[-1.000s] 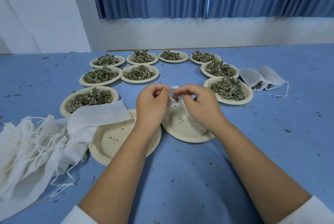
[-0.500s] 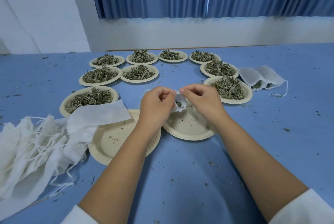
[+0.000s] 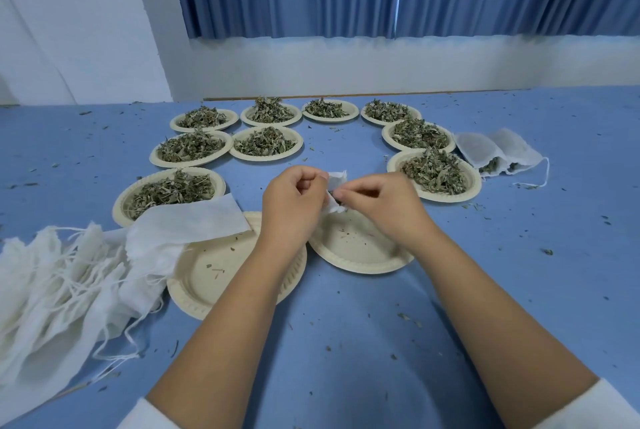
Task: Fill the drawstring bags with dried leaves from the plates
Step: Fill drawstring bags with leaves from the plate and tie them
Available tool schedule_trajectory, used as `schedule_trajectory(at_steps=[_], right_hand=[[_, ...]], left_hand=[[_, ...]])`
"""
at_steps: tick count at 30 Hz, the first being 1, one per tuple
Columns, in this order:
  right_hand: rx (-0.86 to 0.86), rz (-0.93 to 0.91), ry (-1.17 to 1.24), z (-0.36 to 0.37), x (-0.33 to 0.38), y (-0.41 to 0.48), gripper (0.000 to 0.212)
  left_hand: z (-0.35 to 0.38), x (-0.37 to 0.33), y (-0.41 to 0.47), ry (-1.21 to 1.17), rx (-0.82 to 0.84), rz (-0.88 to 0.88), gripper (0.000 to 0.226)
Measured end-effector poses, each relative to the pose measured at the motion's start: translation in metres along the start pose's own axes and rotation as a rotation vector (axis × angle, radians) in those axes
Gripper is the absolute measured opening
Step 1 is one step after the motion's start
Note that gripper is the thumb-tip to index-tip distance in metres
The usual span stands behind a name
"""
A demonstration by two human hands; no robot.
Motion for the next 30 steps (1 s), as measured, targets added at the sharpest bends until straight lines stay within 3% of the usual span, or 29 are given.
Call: schedule_trajectory(at_steps=[4,7,9,11,14,18,20,24,30], right_hand=[[0.123,-0.126,-0.15,0.019,0.006,0.002,0.016],[-0.058,-0.067,-0.106,-0.002,-0.003,0.002,0.012],[-0.167,-0.024,-0.174,-0.02,-0.009,0.0,0.037],[-0.215,0.098,-0.173,-0.031,-0.02,-0.001,0.049],[-0.222,0.405,0.132,-0.023,-0.046,-0.011,0.049],[0.041,0.679,0.516,0.022,-0.05,-0.028,0.066],[0.04,0.693,0.628,0.026,-0.047,-0.029,0.057],[-0.116,0.628,0.691,0.009,-0.051,-0.021,0.017],[-0.289,0.493,0.734,-0.02,-0.053,-0.009,0.017]], left_hand=[[0.005,-0.003,-0.003,0.014,0.036,0.018,0.012],[0.001,-0.003,-0.001,0.022,-0.001,0.026,0.011],[-0.001,-0.003,-0.001,0.015,-0.013,0.032,0.011],[-0.002,-0.004,-0.001,0.008,-0.02,0.048,0.013],[-0.001,-0.011,-0.002,0.054,-0.025,0.115,0.014],[0.011,-0.026,-0.014,0.227,-0.013,0.307,0.009],[0.021,-0.032,-0.021,0.368,-0.022,0.422,0.008],[0.034,-0.037,-0.029,0.49,-0.016,0.537,0.012],[0.05,-0.047,-0.03,0.455,-0.011,0.563,0.023]])
Point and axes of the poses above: each hand's wrist, its own y-axis towards the middle knuckle, its own z-axis out of the palm, x = y × z, the point moved 10 cm from there along y, towards the middle knuckle, and after that the axes turned 15 degrees about -z, right-handed, at the moved point
